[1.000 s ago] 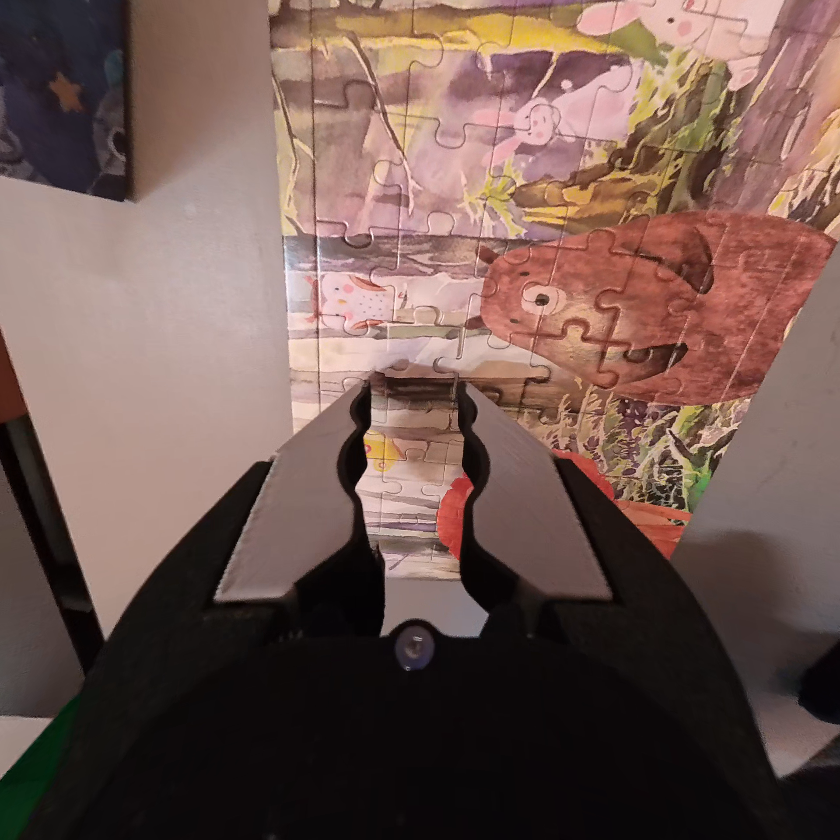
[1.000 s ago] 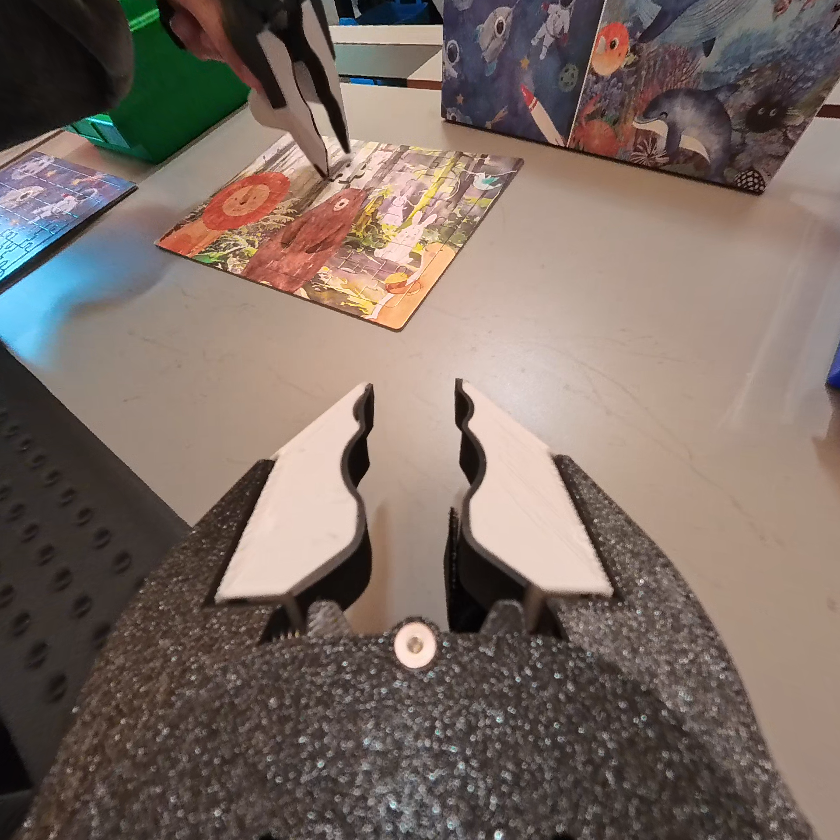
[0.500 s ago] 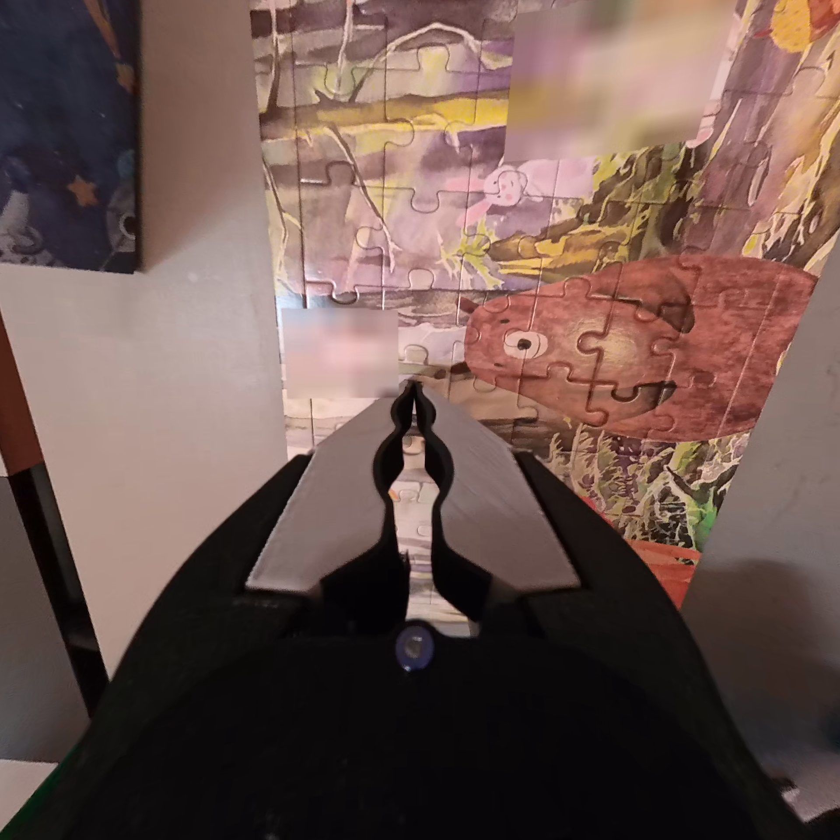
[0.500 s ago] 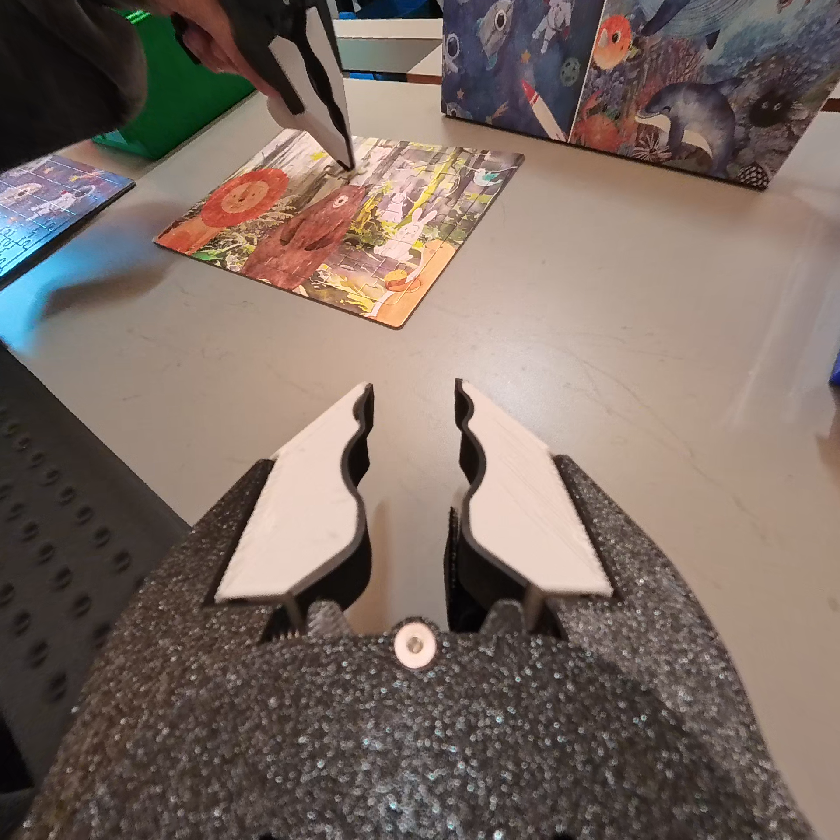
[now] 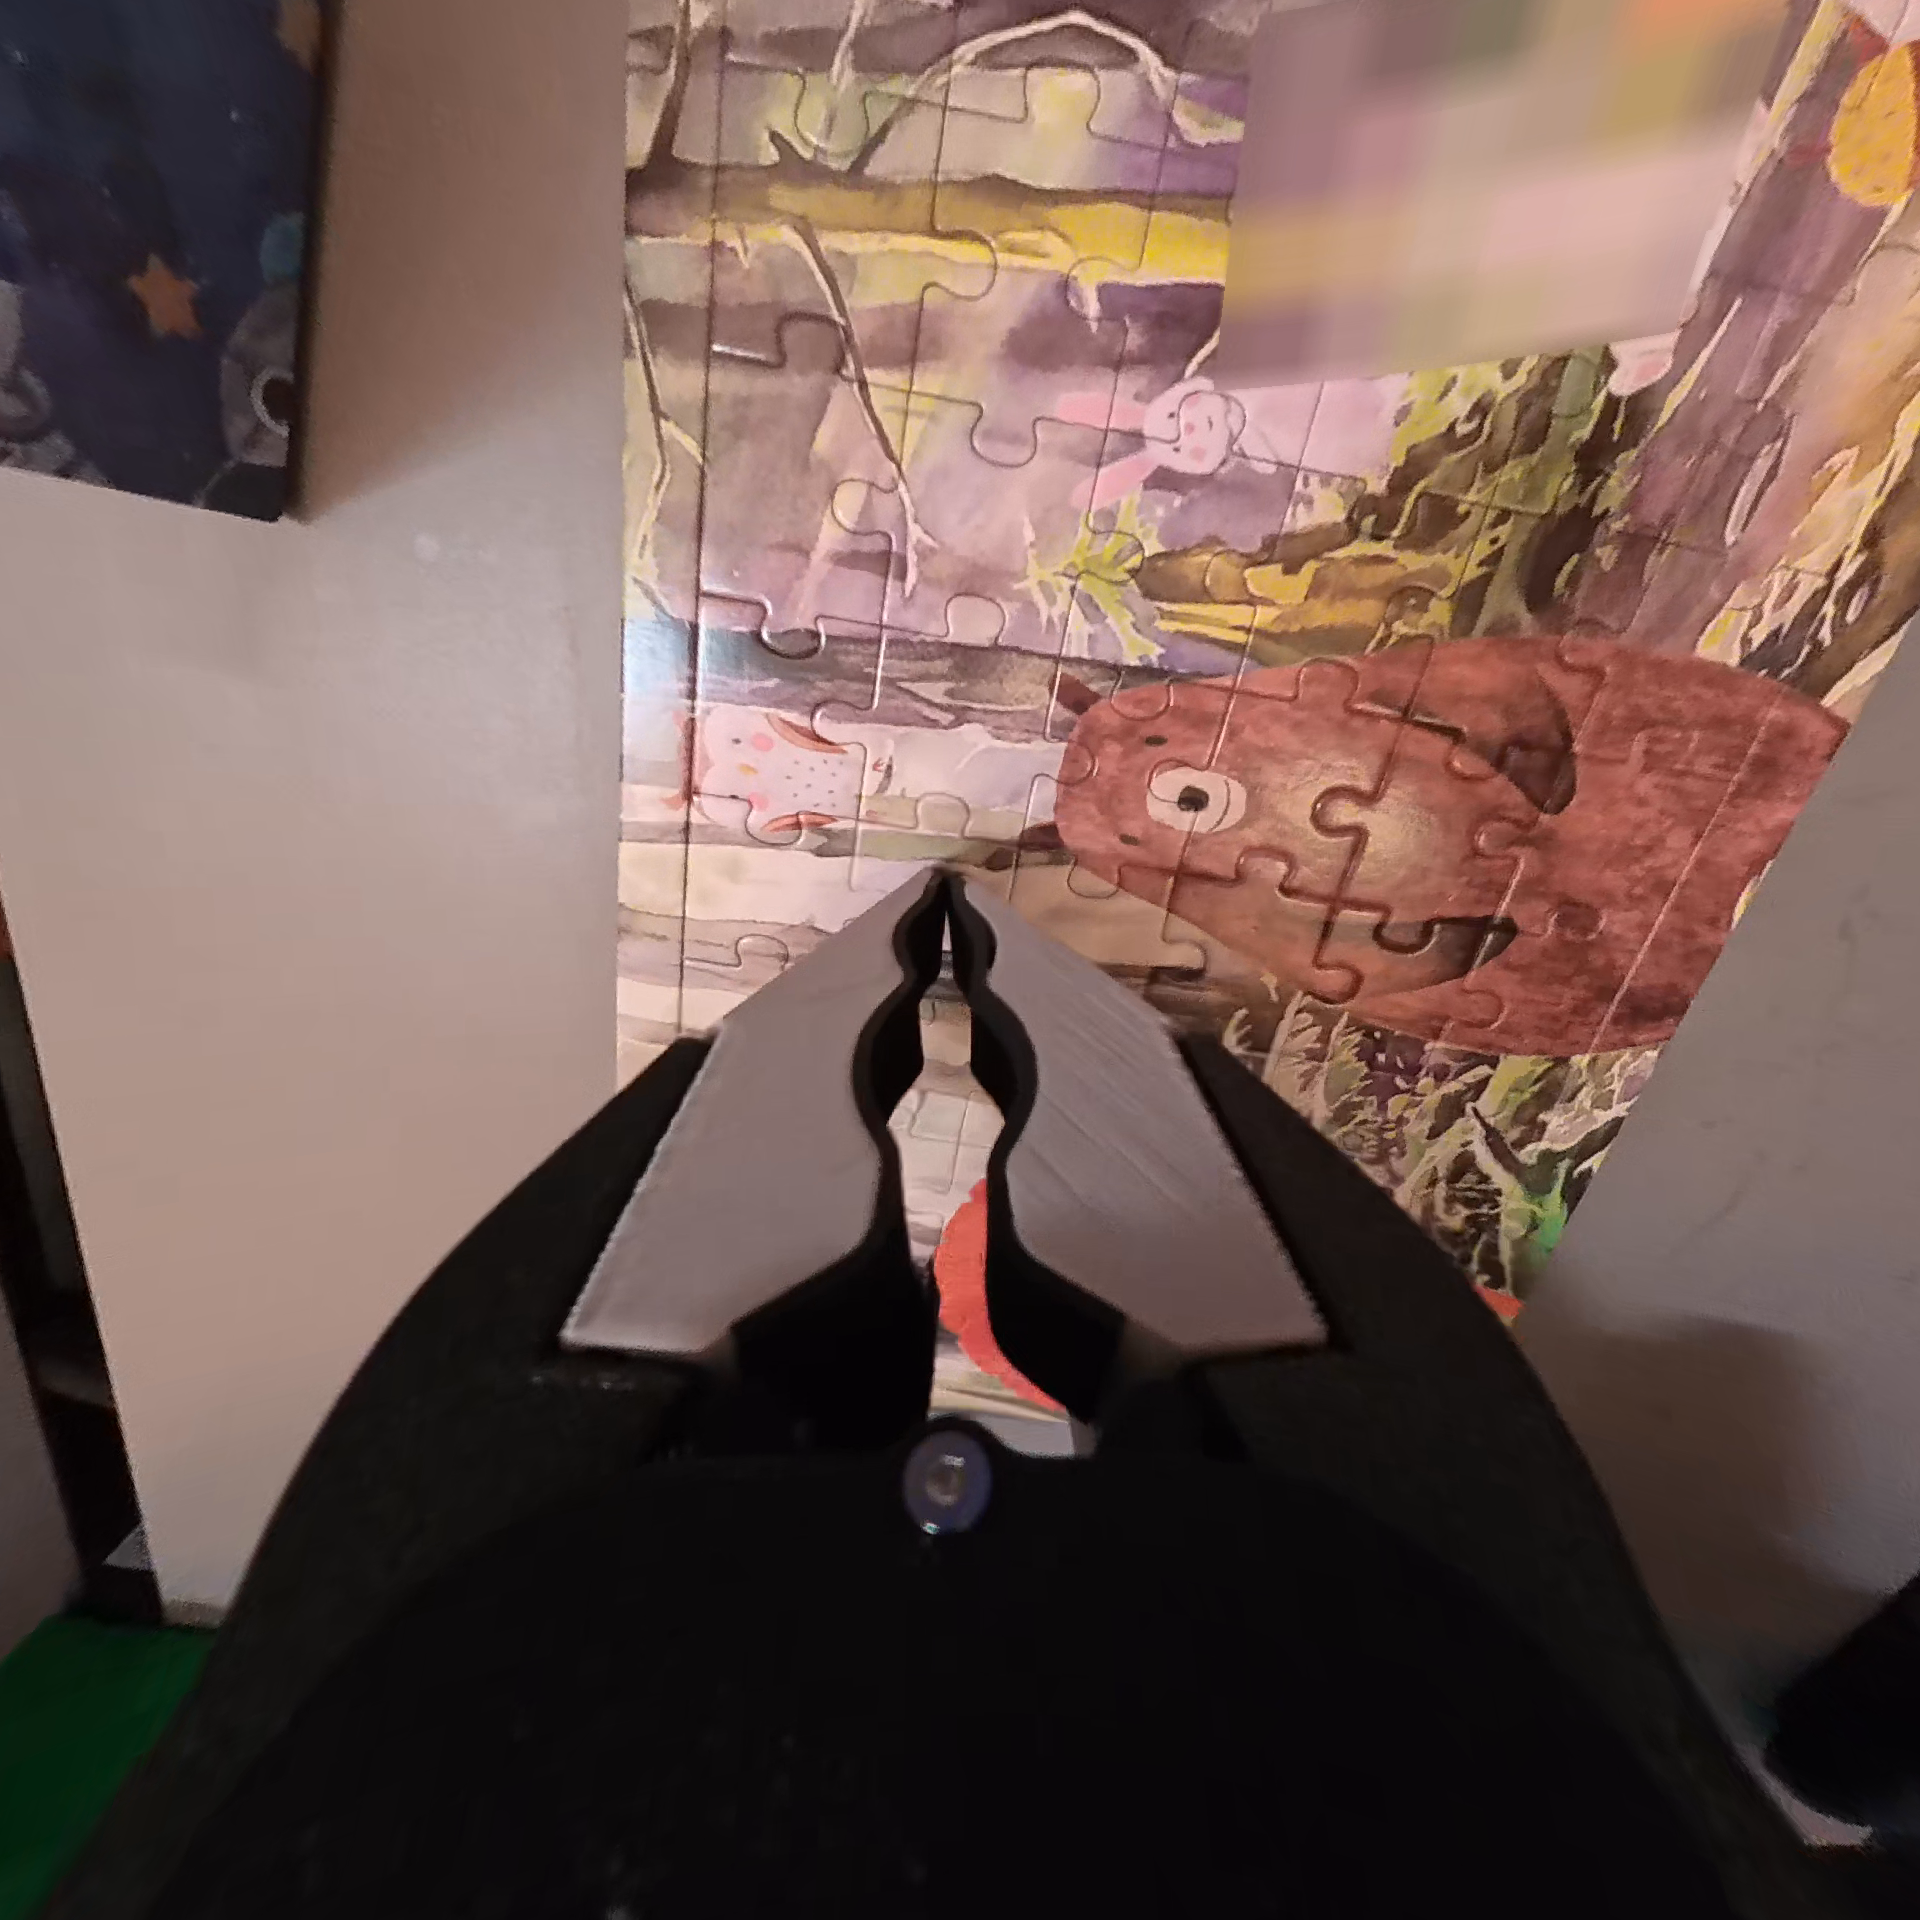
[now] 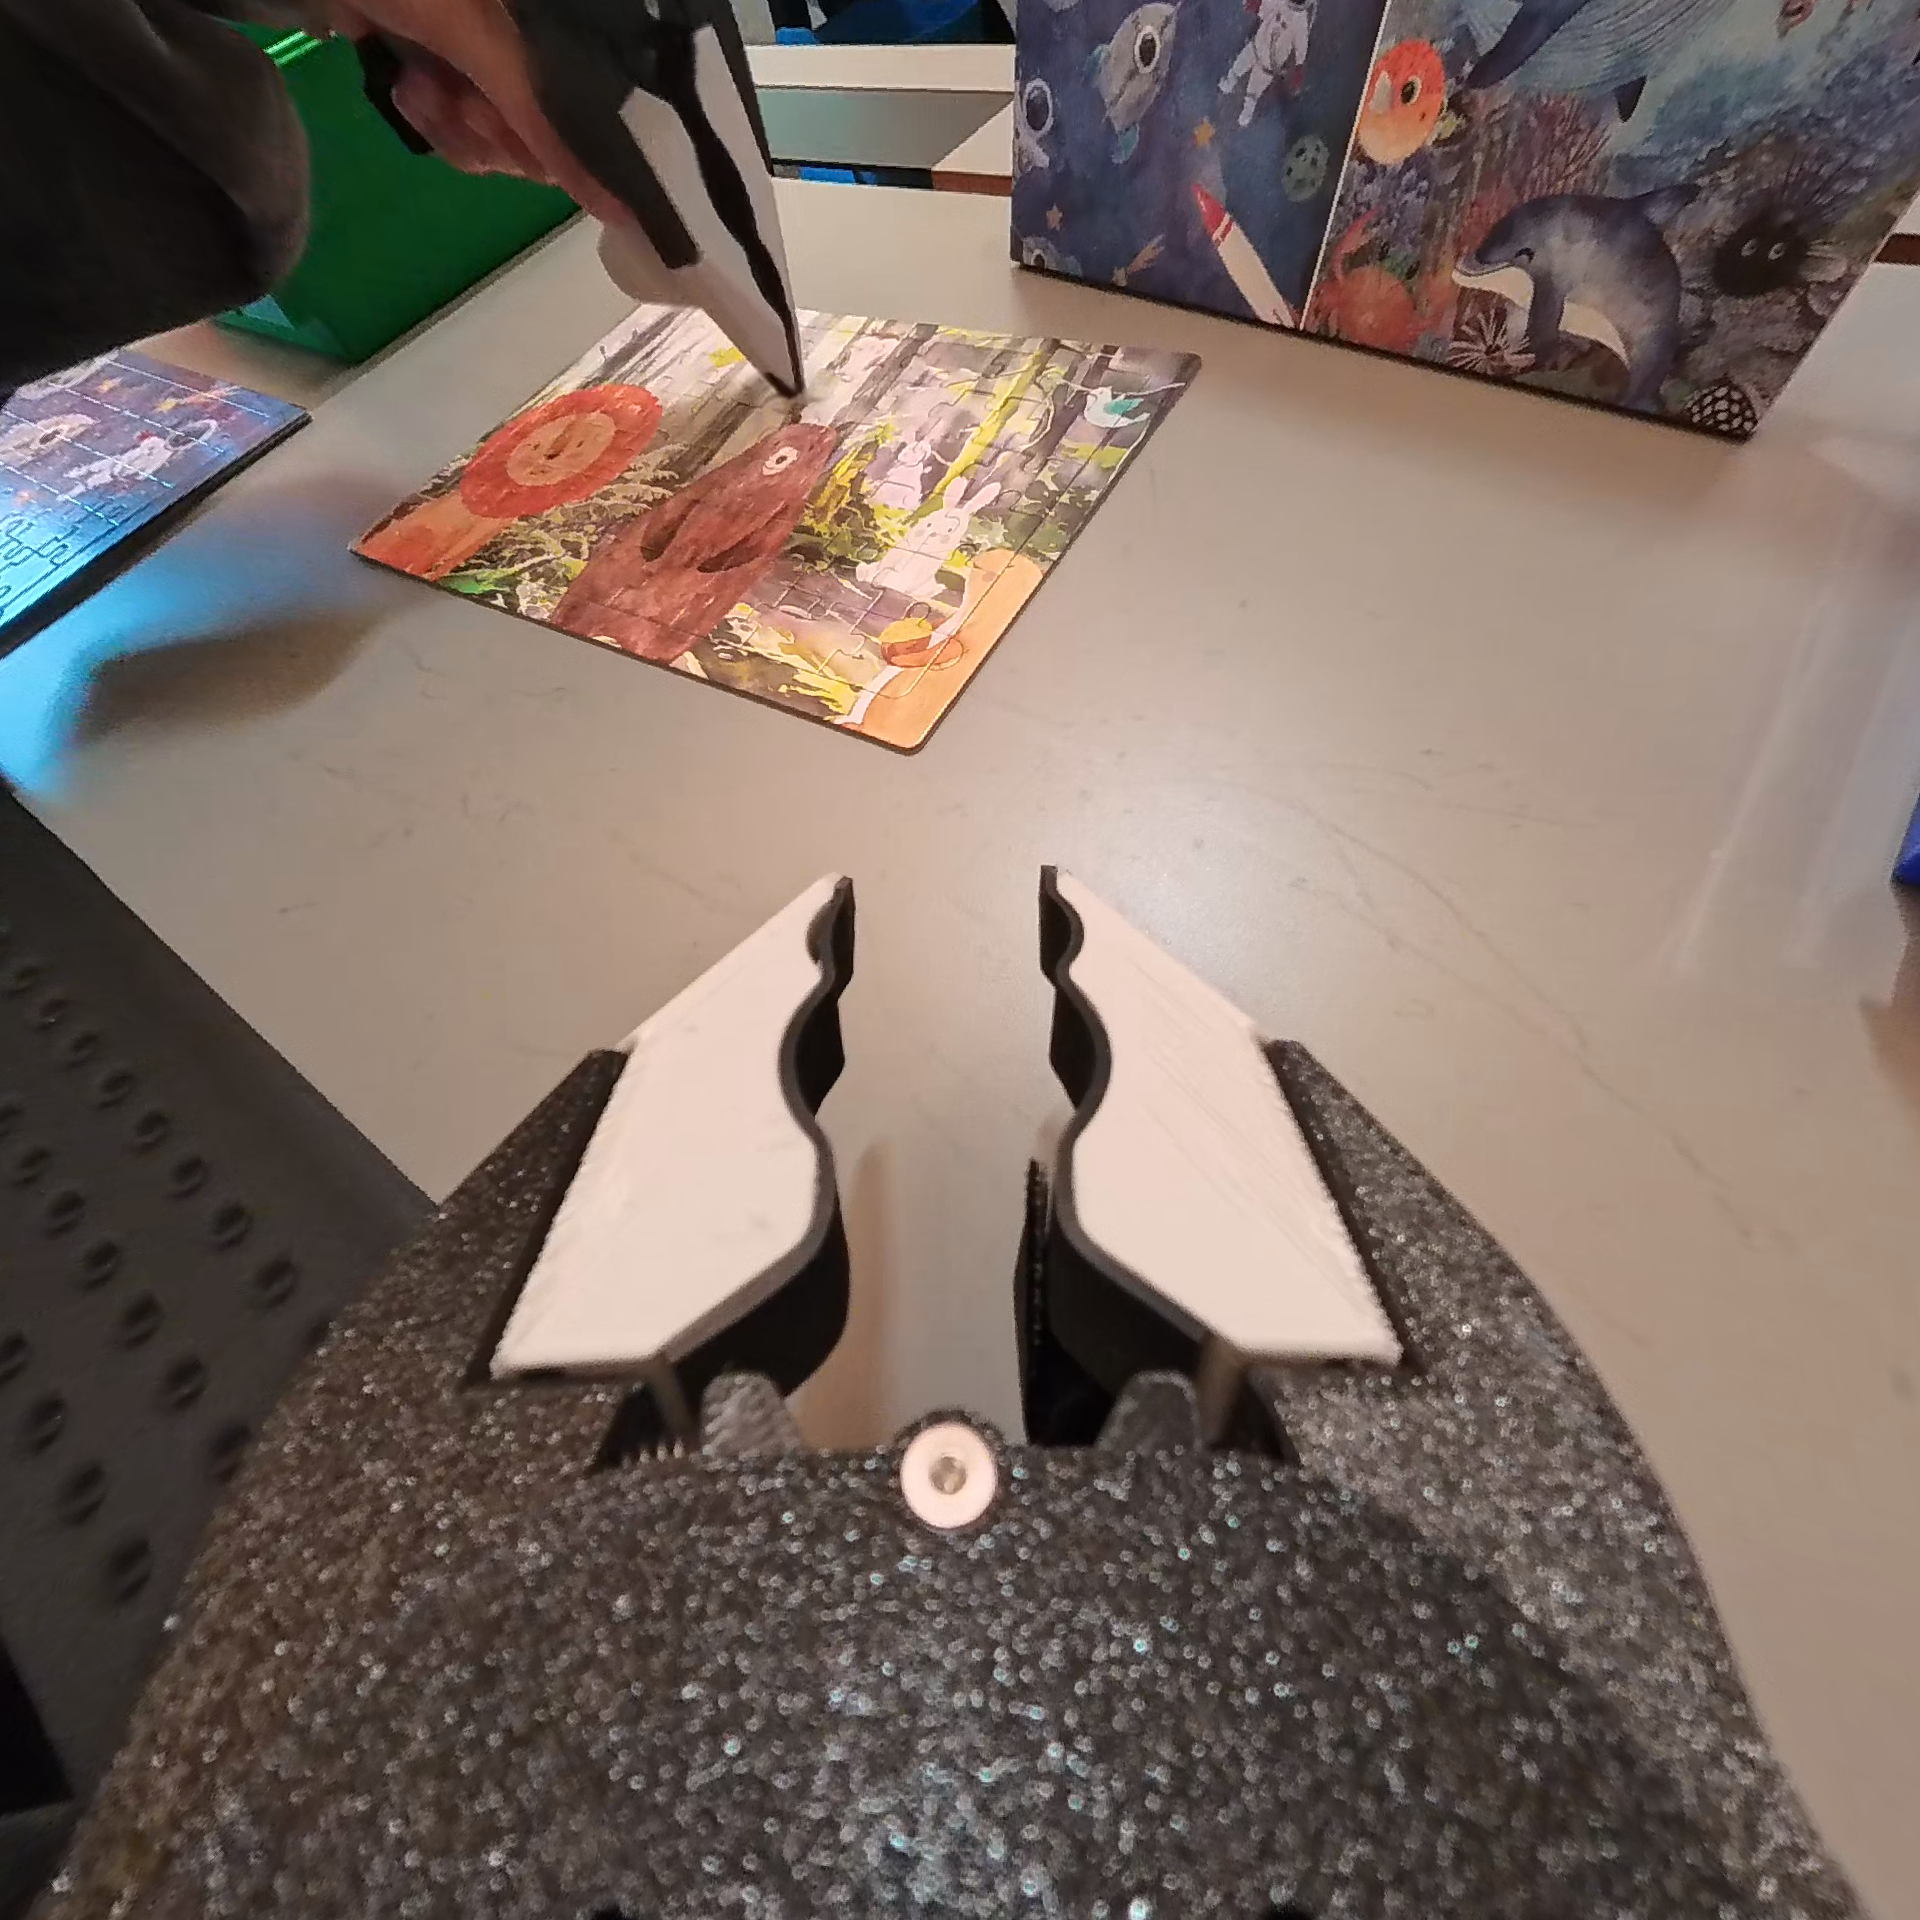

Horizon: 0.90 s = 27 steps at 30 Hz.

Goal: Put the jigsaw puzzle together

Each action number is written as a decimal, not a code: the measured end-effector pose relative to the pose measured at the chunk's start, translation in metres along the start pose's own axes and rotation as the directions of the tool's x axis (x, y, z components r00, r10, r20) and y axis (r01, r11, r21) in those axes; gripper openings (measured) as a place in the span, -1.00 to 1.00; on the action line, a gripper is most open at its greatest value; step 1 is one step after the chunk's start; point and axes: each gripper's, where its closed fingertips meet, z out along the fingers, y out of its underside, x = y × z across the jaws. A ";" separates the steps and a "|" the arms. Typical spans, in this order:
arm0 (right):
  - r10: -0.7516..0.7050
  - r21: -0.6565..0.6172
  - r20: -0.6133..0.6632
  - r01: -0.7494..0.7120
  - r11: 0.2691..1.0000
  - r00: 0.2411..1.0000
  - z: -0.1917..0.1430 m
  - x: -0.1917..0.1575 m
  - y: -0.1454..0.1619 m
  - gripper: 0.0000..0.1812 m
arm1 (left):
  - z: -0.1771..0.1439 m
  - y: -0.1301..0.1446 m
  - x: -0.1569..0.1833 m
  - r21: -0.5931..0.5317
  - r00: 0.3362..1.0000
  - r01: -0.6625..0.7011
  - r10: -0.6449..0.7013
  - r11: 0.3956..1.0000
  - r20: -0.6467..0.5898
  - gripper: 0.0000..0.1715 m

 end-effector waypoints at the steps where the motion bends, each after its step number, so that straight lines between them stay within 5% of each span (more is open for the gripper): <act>1: 0.000 -0.001 0.000 0.000 1.000 1.000 0.000 0.000 0.000 -0.61 | 0.001 -0.001 0.001 0.000 1.000 0.005 -0.005 1.000 -0.004 -1.00; 12: 0.001 -0.002 0.001 -0.001 1.000 1.000 0.000 0.000 0.000 -0.61 | -0.019 -0.014 0.000 0.100 0.995 0.089 -0.085 0.991 -0.043 -1.00; 18: 0.001 -0.005 0.000 -0.001 1.000 1.000 0.001 0.000 0.001 -0.61 | 0.001 -0.006 0.009 0.084 0.994 0.091 -0.086 0.992 -0.066 -1.00; 27: -0.002 -0.013 -0.001 0.002 1.000 1.000 0.001 0.000 0.002 -0.61 | -0.009 0.016 -0.007 0.087 0.994 0.091 -0.095 0.992 0.050 -1.00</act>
